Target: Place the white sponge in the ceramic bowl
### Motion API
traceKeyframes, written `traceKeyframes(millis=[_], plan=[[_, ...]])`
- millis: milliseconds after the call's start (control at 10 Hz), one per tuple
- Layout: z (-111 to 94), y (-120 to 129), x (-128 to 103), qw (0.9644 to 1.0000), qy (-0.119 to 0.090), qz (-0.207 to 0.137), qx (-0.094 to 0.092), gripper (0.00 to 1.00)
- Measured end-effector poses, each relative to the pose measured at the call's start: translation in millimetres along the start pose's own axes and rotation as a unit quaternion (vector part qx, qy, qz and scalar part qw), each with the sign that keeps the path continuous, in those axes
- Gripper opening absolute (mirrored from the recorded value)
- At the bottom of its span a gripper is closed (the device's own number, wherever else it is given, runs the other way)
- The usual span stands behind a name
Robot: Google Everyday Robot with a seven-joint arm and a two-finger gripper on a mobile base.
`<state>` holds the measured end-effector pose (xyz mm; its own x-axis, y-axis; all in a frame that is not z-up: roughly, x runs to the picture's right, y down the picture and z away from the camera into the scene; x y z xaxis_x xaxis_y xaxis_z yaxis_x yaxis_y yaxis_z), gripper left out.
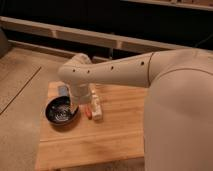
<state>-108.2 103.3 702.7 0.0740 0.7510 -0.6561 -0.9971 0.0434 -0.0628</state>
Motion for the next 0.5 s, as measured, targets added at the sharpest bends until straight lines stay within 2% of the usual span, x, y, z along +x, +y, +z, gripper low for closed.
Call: traceKeyframes(millis=[300, 400, 500], plan=[[-1.3, 0.3, -2.0, 1.0000, -0.004, -0.002, 0.001, 0.65], [-5.4, 1.0, -8.9, 0.9998, -0.019, -0.006, 0.000, 0.65], [-23.0, 6.8, -29.7, 0.9974, -0.069, -0.020, -0.009, 0.65]])
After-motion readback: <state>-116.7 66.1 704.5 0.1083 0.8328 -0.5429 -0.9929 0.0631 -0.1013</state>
